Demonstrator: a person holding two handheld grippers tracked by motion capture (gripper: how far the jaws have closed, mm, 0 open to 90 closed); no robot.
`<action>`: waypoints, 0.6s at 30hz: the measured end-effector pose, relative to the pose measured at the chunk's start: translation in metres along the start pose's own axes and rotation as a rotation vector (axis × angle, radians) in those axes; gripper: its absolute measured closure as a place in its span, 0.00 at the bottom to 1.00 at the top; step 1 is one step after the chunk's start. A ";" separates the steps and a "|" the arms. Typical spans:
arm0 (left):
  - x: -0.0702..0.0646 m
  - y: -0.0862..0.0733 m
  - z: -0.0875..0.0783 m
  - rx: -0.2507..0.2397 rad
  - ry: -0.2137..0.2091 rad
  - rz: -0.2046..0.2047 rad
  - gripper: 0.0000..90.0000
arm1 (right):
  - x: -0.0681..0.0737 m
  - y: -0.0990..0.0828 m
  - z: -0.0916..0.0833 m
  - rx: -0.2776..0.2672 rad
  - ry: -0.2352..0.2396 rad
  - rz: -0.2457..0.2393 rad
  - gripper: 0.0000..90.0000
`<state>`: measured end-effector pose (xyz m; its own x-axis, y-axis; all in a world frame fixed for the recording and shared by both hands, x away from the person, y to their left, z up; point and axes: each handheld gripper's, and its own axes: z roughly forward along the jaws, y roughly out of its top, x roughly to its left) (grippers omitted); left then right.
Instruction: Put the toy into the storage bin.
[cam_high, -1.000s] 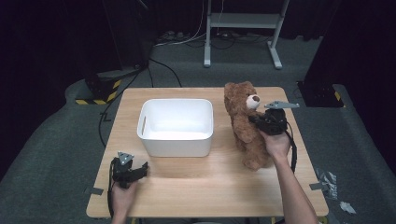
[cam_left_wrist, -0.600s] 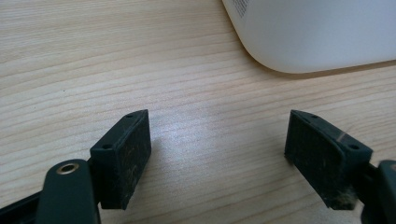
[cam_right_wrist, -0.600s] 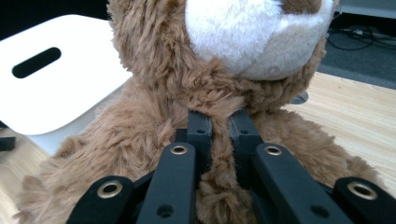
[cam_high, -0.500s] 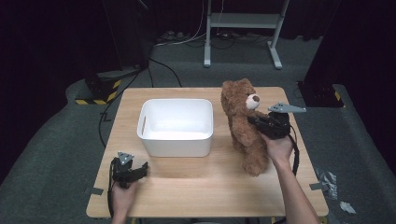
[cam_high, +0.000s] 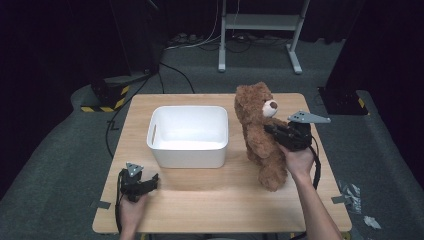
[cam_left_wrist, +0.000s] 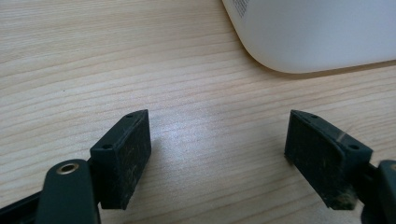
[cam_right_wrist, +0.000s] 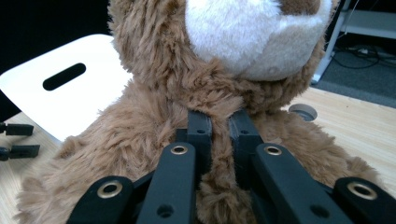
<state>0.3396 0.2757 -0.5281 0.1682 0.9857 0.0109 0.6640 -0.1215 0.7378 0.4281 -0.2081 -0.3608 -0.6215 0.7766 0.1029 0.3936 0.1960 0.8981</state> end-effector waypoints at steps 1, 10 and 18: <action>0.000 0.000 0.000 0.000 0.000 0.000 0.25 | 0.001 0.000 -0.001 -0.003 0.000 -0.003 0.92; 0.000 0.000 0.000 0.000 0.000 0.000 0.25 | 0.008 0.007 -0.005 -0.019 0.014 -0.015 0.92; 0.000 0.000 0.000 0.000 0.000 -0.001 0.25 | 0.015 0.014 -0.006 -0.030 0.029 -0.027 0.92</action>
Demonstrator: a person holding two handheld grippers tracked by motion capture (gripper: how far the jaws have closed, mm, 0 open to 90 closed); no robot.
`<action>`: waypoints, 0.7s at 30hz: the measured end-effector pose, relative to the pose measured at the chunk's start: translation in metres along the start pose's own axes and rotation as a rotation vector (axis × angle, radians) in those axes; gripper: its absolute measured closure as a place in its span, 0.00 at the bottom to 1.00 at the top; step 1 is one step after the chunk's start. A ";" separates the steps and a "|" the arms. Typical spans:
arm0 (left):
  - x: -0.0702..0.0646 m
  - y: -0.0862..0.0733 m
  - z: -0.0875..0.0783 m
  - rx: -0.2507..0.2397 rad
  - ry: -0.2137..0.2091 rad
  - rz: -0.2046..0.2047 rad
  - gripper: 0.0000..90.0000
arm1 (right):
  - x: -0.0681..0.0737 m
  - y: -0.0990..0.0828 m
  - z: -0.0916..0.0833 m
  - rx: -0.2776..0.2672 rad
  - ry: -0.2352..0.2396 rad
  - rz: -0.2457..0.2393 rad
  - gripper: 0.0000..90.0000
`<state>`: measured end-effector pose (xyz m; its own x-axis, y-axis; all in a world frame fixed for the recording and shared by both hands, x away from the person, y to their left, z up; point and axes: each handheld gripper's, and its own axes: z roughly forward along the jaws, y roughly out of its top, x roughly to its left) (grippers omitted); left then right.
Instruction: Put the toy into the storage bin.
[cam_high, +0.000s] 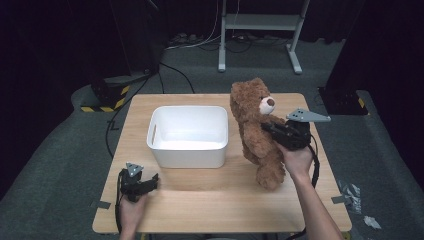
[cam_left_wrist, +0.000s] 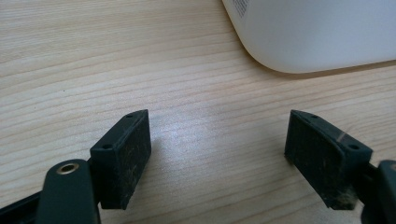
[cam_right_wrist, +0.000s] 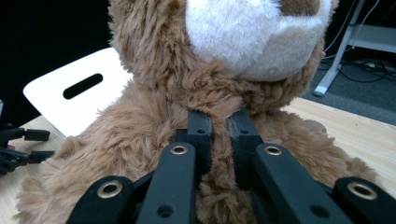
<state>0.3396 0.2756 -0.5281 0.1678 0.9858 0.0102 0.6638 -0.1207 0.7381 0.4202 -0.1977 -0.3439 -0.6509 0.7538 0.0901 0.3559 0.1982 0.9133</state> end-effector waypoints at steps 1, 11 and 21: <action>0.000 0.000 0.000 0.000 0.000 0.000 0.25 | 0.000 0.001 0.000 -0.002 0.003 0.000 0.92; 0.000 0.000 0.000 0.000 0.000 0.001 0.25 | 0.008 0.013 0.000 -0.018 0.026 -0.008 0.92; 0.000 0.000 0.000 -0.002 -0.001 0.000 0.25 | 0.012 0.024 0.002 -0.021 0.043 -0.012 0.92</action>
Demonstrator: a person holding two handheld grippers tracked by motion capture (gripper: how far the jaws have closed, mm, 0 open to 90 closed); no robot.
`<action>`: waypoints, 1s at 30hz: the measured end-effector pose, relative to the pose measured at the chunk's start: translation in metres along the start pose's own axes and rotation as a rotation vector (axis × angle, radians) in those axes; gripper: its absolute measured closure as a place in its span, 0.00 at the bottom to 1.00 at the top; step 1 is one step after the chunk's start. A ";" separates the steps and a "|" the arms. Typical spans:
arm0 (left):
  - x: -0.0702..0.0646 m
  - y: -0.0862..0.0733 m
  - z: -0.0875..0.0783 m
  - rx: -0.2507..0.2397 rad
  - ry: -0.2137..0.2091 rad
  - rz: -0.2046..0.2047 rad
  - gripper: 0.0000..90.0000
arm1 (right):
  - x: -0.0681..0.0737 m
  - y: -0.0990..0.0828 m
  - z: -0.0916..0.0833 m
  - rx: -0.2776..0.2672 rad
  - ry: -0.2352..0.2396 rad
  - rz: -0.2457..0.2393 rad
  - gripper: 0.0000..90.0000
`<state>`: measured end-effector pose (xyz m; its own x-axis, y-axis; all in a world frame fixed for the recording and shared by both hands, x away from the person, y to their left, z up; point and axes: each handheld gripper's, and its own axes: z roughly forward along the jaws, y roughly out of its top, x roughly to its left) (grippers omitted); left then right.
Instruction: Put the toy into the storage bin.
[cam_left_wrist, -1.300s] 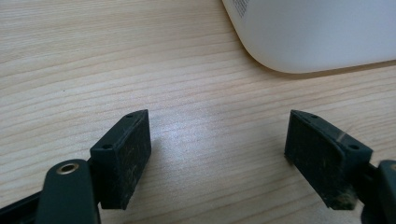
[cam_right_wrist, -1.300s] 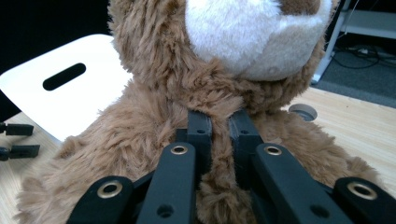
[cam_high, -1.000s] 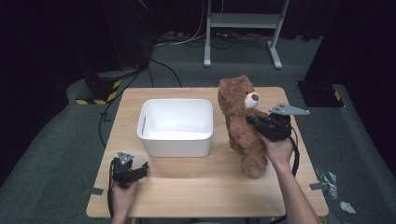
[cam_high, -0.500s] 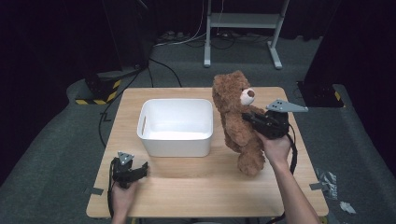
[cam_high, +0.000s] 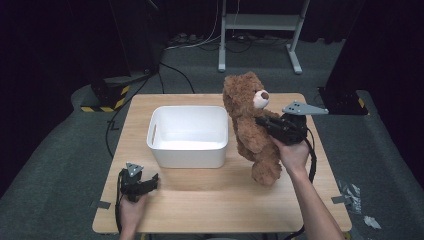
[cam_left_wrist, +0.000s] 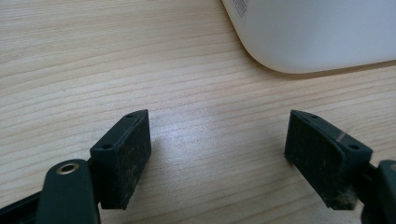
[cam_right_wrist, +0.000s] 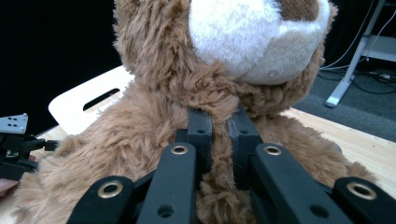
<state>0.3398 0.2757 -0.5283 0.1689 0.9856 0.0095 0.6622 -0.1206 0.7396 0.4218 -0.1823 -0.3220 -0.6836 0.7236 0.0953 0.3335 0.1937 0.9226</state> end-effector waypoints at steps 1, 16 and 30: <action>0.000 0.000 0.000 0.000 0.000 0.000 0.25 | 0.001 0.001 0.000 0.000 0.000 -0.002 0.92; 0.000 0.000 0.000 0.000 0.000 -0.001 0.25 | 0.011 0.024 0.006 -0.010 0.023 -0.030 0.92; 0.000 0.000 0.000 0.000 0.000 -0.001 0.25 | 0.020 0.042 0.015 -0.021 0.039 -0.036 0.93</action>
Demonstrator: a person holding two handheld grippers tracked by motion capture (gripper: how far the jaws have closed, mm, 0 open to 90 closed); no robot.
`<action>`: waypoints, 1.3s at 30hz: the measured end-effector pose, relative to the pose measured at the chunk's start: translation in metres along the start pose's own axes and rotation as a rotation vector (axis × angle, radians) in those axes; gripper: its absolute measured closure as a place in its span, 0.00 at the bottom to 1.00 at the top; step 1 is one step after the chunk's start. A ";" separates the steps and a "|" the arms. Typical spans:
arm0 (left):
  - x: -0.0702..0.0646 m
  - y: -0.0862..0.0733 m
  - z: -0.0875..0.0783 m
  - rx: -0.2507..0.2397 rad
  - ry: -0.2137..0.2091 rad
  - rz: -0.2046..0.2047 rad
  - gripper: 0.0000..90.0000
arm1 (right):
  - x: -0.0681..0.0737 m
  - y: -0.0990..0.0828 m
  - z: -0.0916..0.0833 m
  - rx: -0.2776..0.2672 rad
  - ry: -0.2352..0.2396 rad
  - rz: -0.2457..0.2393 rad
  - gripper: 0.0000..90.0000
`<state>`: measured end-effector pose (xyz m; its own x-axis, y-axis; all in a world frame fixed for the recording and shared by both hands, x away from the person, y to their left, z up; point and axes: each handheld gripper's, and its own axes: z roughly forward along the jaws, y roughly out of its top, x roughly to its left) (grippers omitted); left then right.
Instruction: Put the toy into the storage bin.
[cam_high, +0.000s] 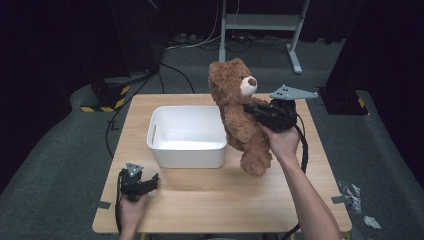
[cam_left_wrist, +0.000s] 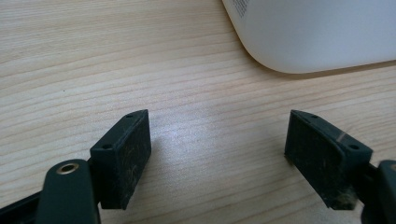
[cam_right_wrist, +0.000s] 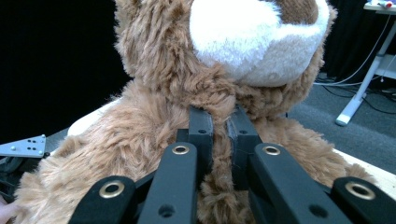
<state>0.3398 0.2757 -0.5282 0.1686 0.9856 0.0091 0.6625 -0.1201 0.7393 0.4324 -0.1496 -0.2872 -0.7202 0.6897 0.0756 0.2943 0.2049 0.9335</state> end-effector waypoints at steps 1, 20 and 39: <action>0.000 0.000 0.000 0.000 0.000 0.000 0.25 | 0.000 0.000 0.000 0.000 0.000 0.000 0.93; 0.000 0.000 0.000 0.001 0.001 0.002 0.25 | 0.014 0.016 0.020 -0.006 0.032 -0.016 0.94; 0.000 0.000 0.000 0.000 0.000 -0.001 0.25 | 0.030 0.035 0.046 0.004 0.059 -0.029 0.94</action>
<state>0.3398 0.2756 -0.5283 0.1679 0.9858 0.0078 0.6631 -0.1188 0.7391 0.4499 -0.0893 -0.2689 -0.7642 0.6411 0.0698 0.2757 0.2270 0.9341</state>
